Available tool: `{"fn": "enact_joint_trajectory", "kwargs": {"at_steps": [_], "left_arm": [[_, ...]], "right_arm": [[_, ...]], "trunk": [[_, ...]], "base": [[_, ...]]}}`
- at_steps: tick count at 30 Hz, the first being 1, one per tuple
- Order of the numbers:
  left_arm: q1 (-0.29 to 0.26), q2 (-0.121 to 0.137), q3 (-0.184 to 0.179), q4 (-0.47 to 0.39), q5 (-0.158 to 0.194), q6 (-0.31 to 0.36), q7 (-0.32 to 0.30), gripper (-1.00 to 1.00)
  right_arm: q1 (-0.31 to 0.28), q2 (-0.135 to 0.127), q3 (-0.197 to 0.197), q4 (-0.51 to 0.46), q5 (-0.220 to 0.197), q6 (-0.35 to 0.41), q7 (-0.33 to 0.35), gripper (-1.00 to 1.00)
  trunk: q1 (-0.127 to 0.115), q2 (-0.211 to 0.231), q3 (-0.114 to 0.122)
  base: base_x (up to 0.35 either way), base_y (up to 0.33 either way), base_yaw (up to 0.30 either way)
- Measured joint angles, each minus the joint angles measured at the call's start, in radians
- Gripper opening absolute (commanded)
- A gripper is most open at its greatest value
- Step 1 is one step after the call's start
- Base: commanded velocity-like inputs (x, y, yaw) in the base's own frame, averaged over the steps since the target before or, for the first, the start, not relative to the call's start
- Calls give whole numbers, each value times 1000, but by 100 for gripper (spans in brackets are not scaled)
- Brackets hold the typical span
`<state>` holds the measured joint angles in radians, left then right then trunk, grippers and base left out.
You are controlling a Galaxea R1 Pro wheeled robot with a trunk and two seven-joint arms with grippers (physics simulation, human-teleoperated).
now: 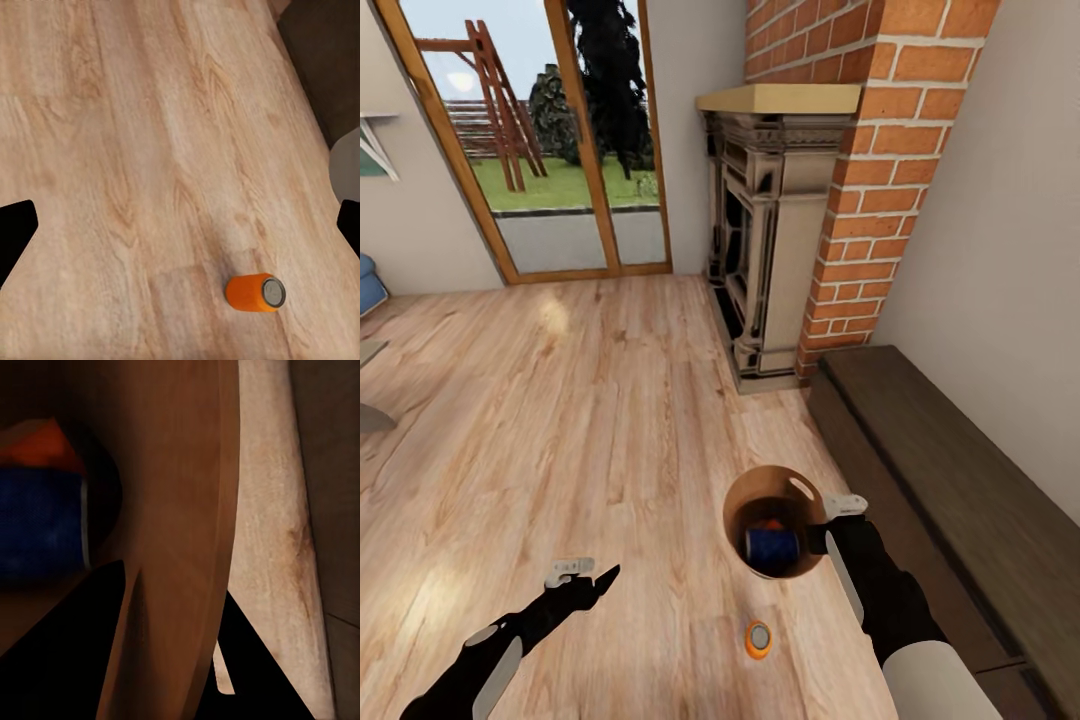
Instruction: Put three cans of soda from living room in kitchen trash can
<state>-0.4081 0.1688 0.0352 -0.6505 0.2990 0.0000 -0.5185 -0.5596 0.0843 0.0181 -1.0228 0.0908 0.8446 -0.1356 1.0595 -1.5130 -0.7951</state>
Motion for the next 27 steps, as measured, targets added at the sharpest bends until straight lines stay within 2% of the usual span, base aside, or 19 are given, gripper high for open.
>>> {"fn": "enact_joint_trajectory", "kwargs": {"at_steps": [2, 3, 5, 8, 27], "left_arm": [[0, 1, 0, 0, 0, 0, -17, 100], [0, 1, 0, 0, -1, 1, -51, 100], [0, 4, 0, 0, -1, 2, -77, 100], [0, 14, 0, 7, -1, 3, -98, 100], [0, 20, 0, 12, 0, 3, -106, 100]], "right_arm": [[0, 0, 0, 0, 9, 1, -1, -100], [0, 0, 0, 0, 9, 1, -1, -100], [0, 0, 0, 0, 1, 0, 0, -100], [0, 0, 0, 0, -1, 0, 0, -100], [0, 0, 0, 1, 2, 0, 0, -100]], "trunk": [[0, 0, 0], [0, 0, 0], [0, 0, 1], [0, 0, 2], [0, 0, 13]], "base": [[7, 191, -108], [4, 247, -167], [2, 279, -208], [1, 299, -235], [0, 312, -252]]}}
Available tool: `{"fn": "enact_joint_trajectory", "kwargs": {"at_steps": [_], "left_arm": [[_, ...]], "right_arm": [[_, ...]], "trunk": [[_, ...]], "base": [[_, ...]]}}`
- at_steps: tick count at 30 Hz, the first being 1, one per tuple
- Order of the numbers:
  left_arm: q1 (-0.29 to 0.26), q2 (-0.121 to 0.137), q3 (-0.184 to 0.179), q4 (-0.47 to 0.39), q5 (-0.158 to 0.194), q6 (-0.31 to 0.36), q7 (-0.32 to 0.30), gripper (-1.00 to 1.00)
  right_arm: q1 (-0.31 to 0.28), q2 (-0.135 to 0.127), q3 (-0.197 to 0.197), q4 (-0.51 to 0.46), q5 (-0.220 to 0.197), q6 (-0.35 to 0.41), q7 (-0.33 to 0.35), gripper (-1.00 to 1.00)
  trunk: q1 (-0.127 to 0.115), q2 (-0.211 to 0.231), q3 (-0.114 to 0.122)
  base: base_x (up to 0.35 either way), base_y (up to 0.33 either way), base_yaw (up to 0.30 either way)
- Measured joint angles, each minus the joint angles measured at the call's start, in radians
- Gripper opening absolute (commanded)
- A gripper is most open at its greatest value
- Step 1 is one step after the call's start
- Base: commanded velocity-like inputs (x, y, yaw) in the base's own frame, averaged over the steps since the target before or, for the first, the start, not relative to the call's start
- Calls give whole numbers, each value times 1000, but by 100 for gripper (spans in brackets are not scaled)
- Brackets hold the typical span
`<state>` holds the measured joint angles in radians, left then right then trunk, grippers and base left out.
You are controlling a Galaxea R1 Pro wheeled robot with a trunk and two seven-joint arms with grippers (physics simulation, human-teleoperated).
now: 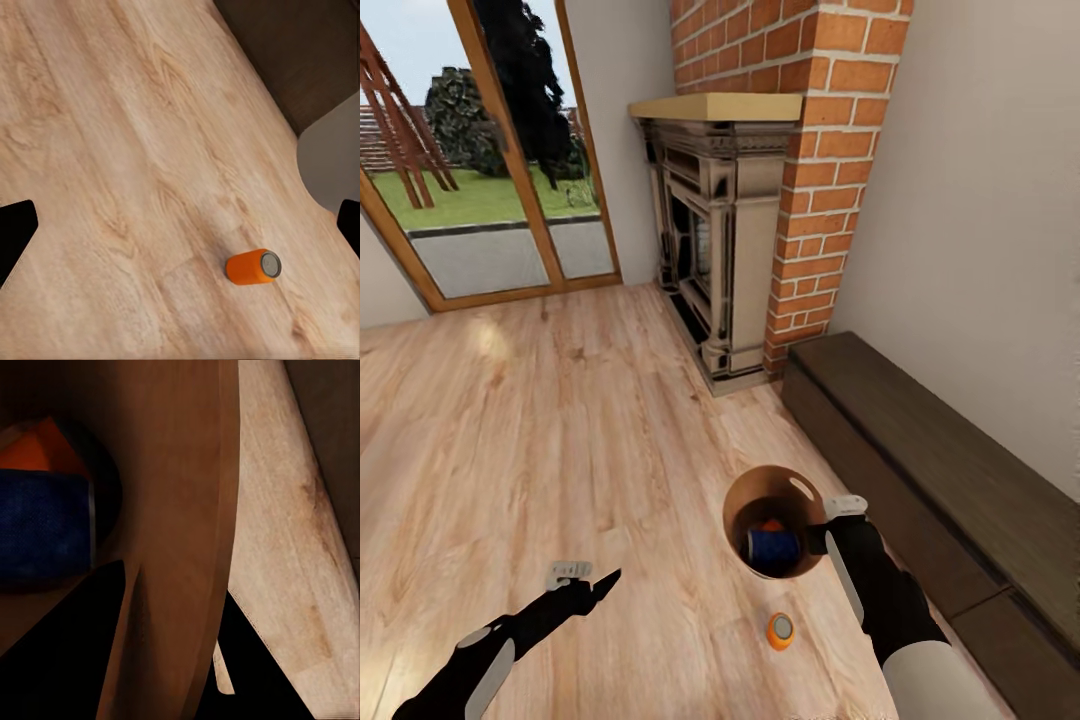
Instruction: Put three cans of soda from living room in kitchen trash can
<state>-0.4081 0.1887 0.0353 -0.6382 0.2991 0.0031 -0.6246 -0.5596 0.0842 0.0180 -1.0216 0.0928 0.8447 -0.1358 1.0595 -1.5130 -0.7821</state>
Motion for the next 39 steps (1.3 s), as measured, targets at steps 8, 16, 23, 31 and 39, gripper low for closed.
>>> {"fn": "enact_joint_trajectory", "kwargs": {"at_steps": [8, 16, 23, 31, 39], "left_arm": [[0, 0, 0, 0, 0, 0, -1, 100], [0, 0, 0, 0, 0, 0, -1, 100], [0, 0, 0, 0, 0, 0, -1, 100], [0, 0, 0, 0, 0, 0, -1, 100], [0, 0, 0, 0, 0, -1, -1, 100]], "right_arm": [[0, 0, 0, 0, 0, 0, 0, -100], [0, 0, 0, 0, -1, 0, 0, -100], [0, 0, 0, 0, -2, 0, 0, -100], [0, 1, 0, 2, -5, 0, 1, -100], [0, 2, 0, 2, -12, -1, 2, -100]], "trunk": [[0, 0, 5], [0, 0, 10], [0, 0, 13], [0, 0, 13], [0, 0, 13]], "base": [[0, 314, -253], [0, 314, -253], [0, 314, -100], [0, 314, -142], [34, 266, -258]]}}
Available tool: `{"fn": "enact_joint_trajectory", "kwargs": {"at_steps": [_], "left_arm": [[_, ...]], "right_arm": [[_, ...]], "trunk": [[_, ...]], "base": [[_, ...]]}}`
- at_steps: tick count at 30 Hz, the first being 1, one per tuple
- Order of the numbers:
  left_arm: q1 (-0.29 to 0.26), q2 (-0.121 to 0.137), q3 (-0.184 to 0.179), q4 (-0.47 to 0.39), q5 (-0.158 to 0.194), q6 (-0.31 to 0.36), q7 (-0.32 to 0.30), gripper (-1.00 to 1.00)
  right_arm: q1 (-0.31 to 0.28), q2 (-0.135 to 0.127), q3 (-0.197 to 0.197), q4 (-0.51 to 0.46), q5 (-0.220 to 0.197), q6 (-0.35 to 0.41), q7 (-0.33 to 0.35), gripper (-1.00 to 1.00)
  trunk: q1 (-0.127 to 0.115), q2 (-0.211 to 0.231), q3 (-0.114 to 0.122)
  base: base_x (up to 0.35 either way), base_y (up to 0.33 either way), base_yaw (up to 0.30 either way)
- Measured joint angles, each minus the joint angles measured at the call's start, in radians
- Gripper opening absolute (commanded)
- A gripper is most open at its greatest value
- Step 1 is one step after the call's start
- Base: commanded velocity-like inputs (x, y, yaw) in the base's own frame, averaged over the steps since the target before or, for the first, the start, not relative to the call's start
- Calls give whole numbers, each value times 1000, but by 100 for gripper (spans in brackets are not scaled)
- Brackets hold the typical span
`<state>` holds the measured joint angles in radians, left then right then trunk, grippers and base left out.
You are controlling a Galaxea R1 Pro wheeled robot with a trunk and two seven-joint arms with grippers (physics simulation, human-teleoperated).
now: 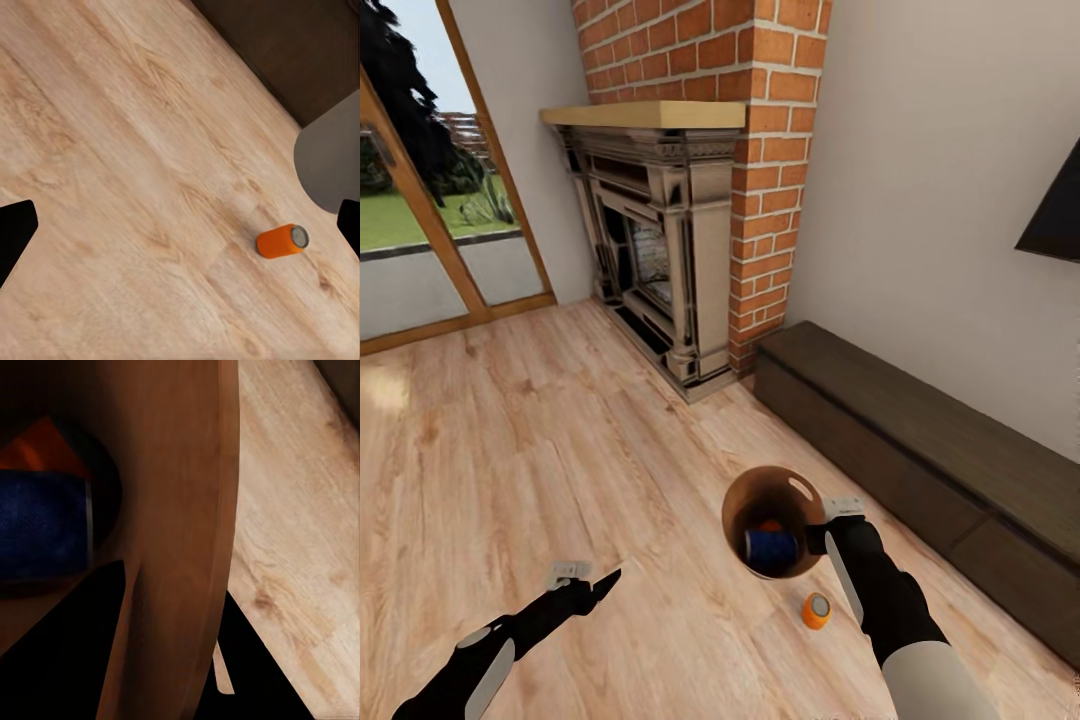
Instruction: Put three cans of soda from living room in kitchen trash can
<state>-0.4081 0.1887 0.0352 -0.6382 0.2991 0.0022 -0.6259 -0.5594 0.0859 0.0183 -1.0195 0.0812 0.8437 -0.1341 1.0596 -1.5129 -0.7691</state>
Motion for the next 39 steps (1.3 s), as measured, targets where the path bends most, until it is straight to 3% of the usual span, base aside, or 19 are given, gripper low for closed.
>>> {"fn": "enact_joint_trajectory", "kwargs": {"at_steps": [29, 39], "left_arm": [[0, 0, 0, -2, 0, -1, -1, 100], [0, 0, 0, -2, 0, 1, -6, 100]], "right_arm": [[0, 0, 0, 0, 12, 1, 0, -100], [0, 0, 0, 0, 13, 1, 0, -100]], "trunk": [[0, 0, 3], [0, 0, 3]], "base": [[8, 11, -264], [242, 203, -52]]}}
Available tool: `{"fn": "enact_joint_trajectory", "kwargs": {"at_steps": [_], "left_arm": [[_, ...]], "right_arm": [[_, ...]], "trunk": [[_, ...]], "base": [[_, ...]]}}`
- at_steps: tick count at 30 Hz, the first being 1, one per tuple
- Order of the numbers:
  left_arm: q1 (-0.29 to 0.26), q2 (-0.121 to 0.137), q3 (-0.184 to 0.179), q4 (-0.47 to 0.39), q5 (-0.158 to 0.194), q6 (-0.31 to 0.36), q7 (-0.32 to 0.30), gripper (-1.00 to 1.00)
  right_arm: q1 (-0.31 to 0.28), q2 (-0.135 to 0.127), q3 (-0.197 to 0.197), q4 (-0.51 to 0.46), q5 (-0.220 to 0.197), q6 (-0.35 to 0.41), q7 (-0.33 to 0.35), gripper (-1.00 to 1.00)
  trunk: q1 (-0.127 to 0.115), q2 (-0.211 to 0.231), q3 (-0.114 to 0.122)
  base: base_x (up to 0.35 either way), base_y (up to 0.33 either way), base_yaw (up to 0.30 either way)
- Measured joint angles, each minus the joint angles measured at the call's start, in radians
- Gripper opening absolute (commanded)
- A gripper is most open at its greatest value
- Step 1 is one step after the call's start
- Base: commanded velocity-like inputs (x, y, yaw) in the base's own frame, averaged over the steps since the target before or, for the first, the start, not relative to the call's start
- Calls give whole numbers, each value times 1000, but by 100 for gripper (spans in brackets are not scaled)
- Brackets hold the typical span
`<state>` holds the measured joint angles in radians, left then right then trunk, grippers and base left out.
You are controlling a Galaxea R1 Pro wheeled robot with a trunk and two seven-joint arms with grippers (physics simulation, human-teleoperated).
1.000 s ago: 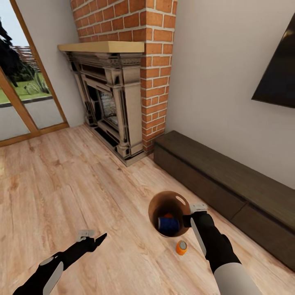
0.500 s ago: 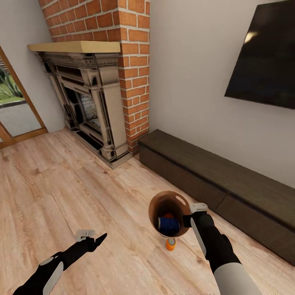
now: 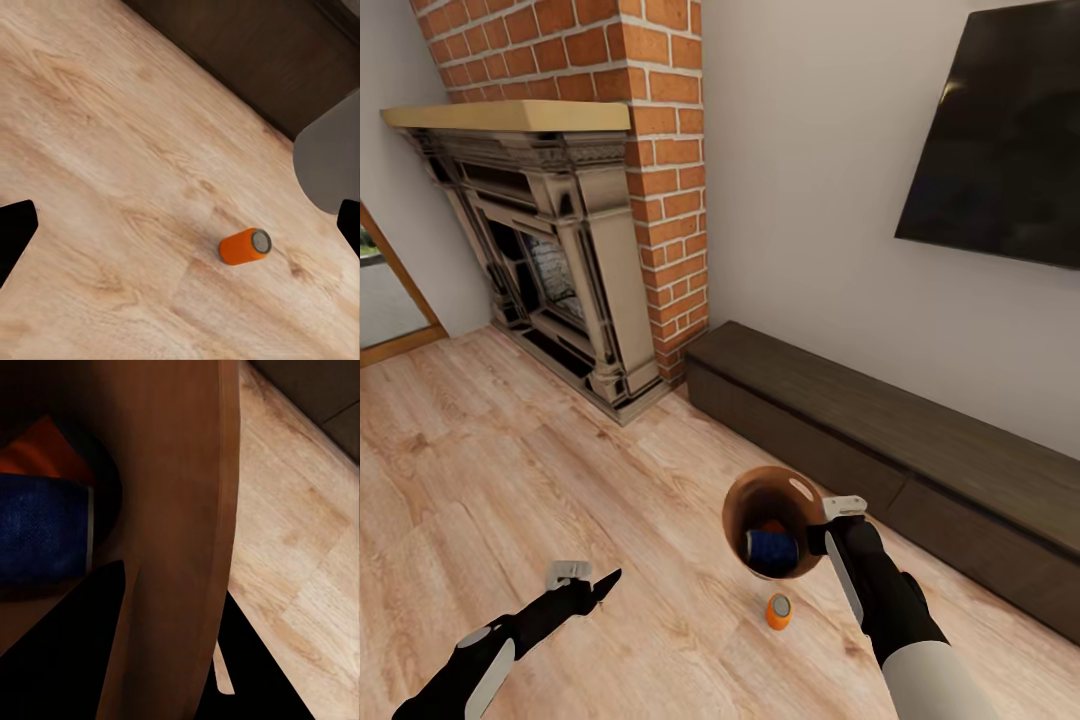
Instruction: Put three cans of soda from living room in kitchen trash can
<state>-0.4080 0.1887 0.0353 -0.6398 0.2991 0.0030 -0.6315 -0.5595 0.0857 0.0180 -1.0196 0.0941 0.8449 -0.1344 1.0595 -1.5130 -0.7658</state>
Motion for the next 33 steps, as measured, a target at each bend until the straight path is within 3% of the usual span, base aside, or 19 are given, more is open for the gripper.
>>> {"fn": "enact_joint_trajectory", "kwargs": {"at_steps": [13, 33], "left_arm": [[0, 0, 0, 0, 0, 0, -1, 100], [0, 0, 0, 0, 0, -1, -1, 100]], "right_arm": [[0, 0, 1, 8, -13, -1, 2, -100], [0, 0, 1, 11, -1, 0, 2, -100]], "trunk": [[0, 0, 3], [0, 0, 15]], "base": [[185, 257, -189], [6, 12, -257]]}}
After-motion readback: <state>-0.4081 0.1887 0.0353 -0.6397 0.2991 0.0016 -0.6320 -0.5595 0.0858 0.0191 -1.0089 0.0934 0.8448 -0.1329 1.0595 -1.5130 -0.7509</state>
